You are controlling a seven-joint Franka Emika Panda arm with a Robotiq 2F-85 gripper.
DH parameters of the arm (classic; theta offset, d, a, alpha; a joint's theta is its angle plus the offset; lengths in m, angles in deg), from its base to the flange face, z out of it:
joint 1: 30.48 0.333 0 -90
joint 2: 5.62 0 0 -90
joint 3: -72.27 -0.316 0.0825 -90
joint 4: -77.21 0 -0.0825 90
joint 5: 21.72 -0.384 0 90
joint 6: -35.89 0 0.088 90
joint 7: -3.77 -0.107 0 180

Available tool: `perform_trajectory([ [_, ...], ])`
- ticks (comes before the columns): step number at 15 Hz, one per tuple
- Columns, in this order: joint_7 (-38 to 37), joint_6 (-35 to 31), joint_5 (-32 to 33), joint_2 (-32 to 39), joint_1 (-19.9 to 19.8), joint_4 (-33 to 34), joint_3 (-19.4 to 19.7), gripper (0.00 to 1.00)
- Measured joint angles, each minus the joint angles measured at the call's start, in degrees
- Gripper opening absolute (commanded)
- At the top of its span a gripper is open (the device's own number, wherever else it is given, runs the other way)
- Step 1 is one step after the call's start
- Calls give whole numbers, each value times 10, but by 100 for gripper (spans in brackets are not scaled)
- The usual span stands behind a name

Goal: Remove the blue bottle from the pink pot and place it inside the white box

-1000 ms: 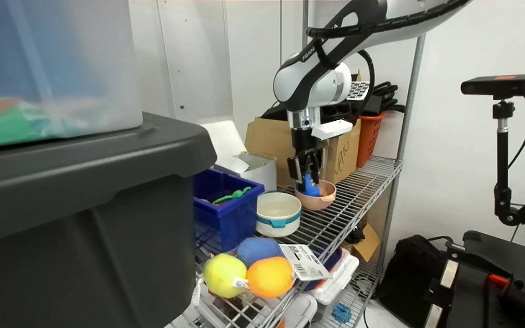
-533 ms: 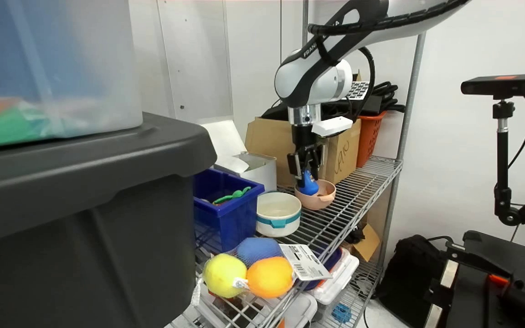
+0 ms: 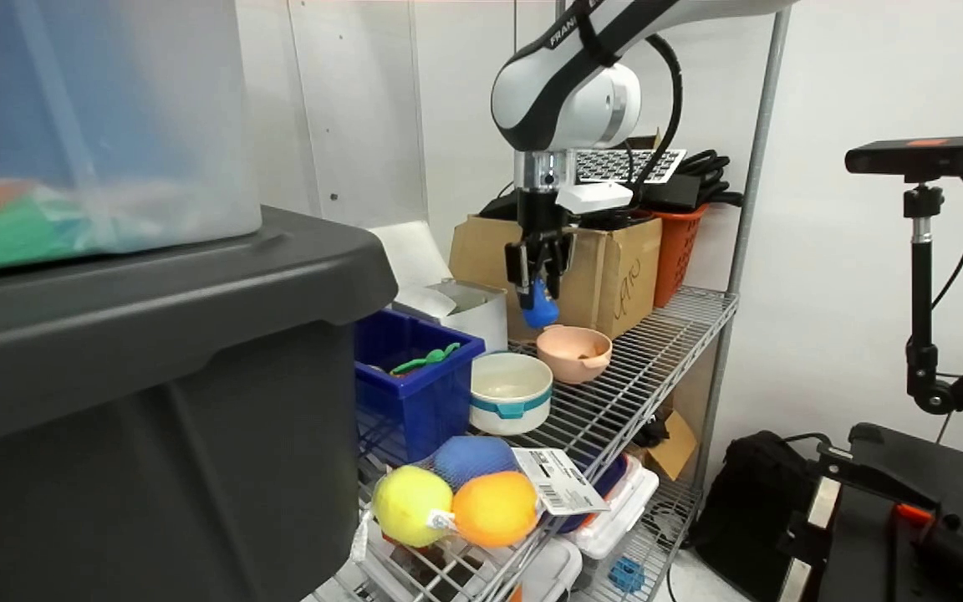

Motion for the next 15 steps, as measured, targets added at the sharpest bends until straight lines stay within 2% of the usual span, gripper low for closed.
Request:
perform_trajectory([
  [7,20,-5,-23,-42,0,-29,-10,42],
  [15,30,-16,-44,-86,11,-67,-41,42],
])
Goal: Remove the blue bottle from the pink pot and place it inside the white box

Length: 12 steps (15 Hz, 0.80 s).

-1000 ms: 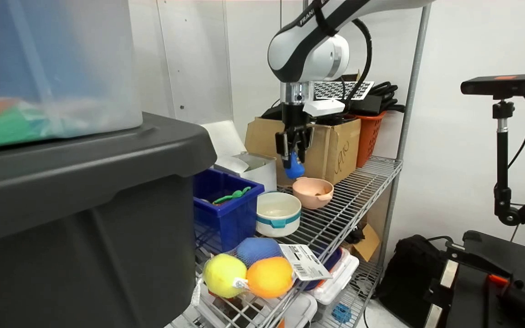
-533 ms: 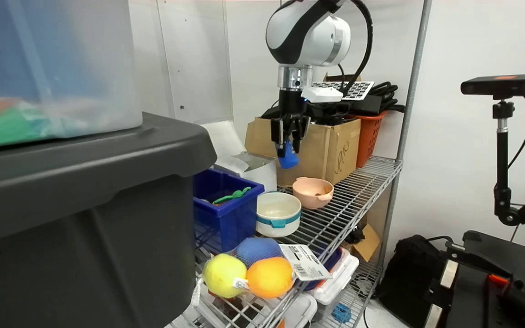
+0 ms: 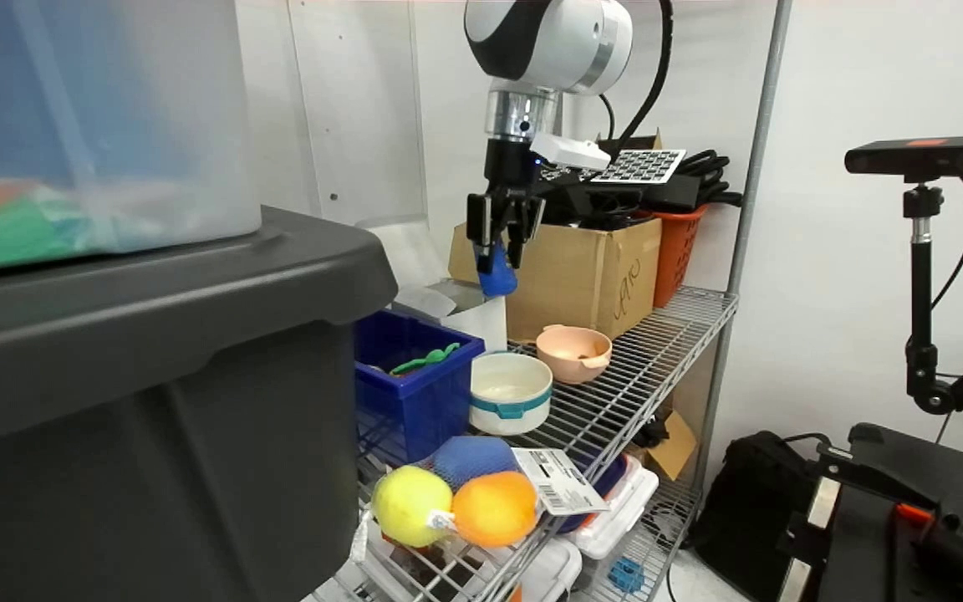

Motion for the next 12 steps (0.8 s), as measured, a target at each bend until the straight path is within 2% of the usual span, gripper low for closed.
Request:
perform_trajectory([
  [12,0,-34,-4,-14,26,-11,-11,42],
])
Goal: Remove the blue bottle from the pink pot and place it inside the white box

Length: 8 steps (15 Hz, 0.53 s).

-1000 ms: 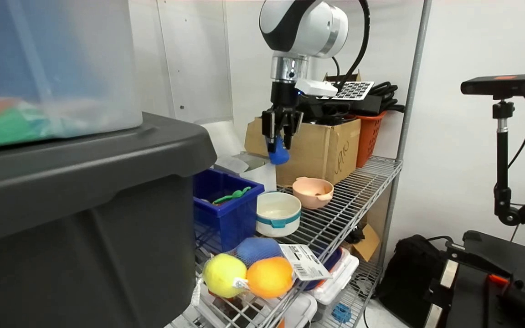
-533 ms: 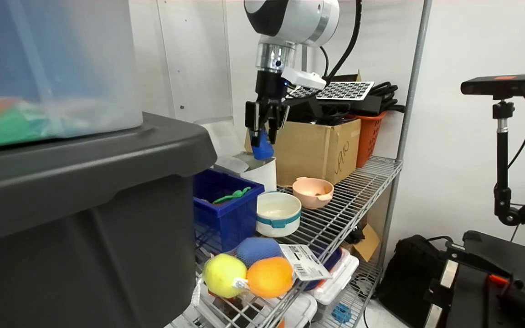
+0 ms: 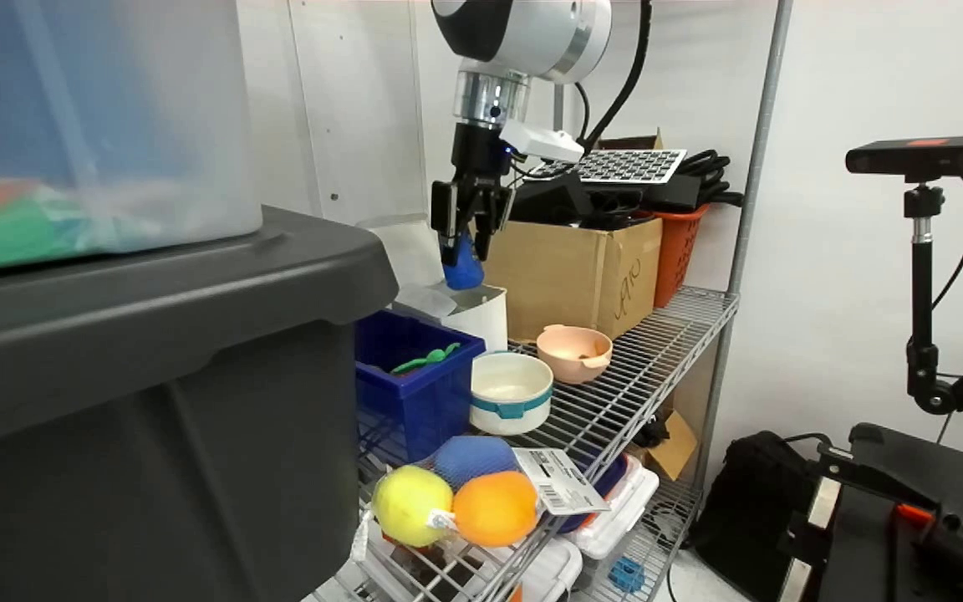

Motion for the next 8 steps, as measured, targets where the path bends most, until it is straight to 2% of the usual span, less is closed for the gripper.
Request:
perform_trajectory([
  [8,-7,-27,0,36,2,36,0,42],
])
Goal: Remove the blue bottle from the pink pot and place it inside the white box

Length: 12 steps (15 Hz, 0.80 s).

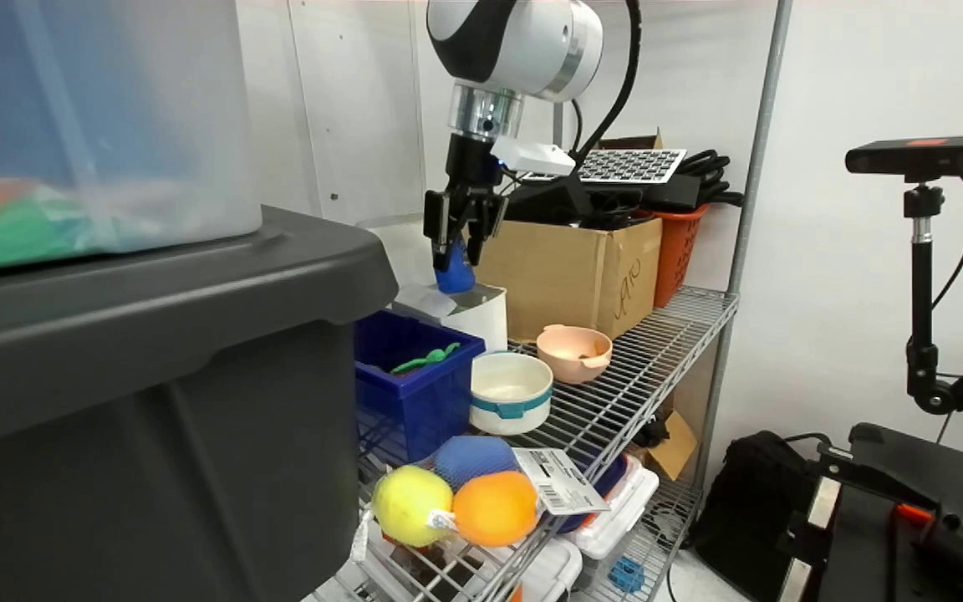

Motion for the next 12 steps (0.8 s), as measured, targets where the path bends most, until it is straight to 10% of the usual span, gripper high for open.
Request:
perform_trajectory([
  [5,-1,-13,0,37,3,41,0,42],
  [7,-1,-17,0,44,5,51,0,94],
  [12,-6,-17,0,46,6,74,1,100],
])
